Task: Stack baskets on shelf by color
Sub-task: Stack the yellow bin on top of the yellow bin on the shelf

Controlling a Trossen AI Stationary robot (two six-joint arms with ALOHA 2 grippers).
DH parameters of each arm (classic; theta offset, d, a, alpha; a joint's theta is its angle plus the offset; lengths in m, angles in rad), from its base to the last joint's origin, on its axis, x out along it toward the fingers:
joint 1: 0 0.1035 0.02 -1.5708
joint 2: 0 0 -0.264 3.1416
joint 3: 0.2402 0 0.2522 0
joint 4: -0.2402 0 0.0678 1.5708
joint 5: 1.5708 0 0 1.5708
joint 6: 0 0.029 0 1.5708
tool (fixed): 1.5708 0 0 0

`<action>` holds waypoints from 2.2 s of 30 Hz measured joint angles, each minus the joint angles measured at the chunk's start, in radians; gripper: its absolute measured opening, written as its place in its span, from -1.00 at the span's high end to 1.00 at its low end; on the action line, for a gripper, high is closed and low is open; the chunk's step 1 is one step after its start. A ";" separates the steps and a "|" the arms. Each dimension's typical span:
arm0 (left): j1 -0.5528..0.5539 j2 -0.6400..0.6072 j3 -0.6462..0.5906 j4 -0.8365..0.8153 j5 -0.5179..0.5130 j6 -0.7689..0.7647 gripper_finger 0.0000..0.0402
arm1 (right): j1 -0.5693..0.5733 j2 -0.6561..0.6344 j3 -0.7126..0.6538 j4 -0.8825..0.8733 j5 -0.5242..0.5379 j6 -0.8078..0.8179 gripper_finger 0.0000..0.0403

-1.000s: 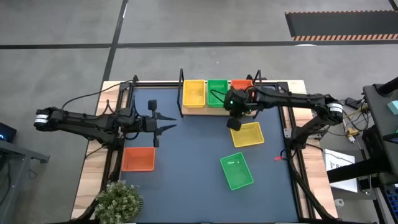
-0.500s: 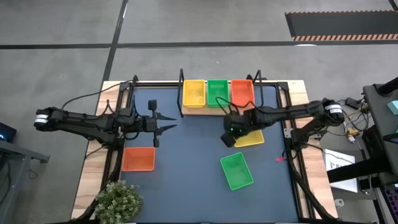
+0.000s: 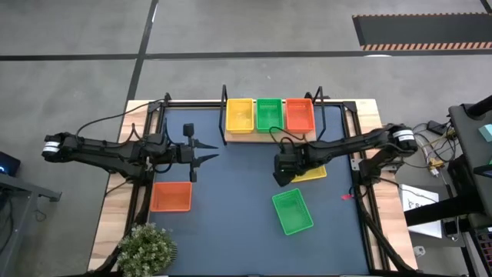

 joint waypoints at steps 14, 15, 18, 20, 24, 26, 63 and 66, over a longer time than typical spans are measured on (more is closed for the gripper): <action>0.001 0.000 0.000 -0.001 0.000 0.000 0.60 | 0.000 0.152 0.038 0.024 0.000 -0.030 0.19; 0.001 0.000 0.000 -0.001 0.000 0.000 0.60 | 0.000 0.161 0.038 0.024 -0.001 -0.030 0.22; 0.001 0.000 0.000 -0.001 0.000 0.000 0.60 | 0.000 0.183 0.038 0.024 -0.026 -0.029 0.33; 0.001 0.000 0.000 -0.001 0.000 0.000 0.60 | 0.000 0.191 0.038 0.025 -0.027 -0.027 0.43; 0.001 0.000 0.000 -0.001 0.000 0.000 0.60 | 0.000 0.196 0.038 0.026 -0.043 -0.023 0.65; 0.000 0.000 0.000 -0.001 0.000 0.000 0.60 | 0.000 0.189 0.038 0.027 -0.047 -0.023 0.76; 0.000 0.000 0.000 -0.001 0.000 0.003 0.60 | 0.059 0.085 0.456 0.023 0.229 -1.119 0.96; 0.001 0.000 0.000 -0.002 0.000 0.003 0.60 | 0.015 0.085 0.456 0.032 0.243 -1.170 0.96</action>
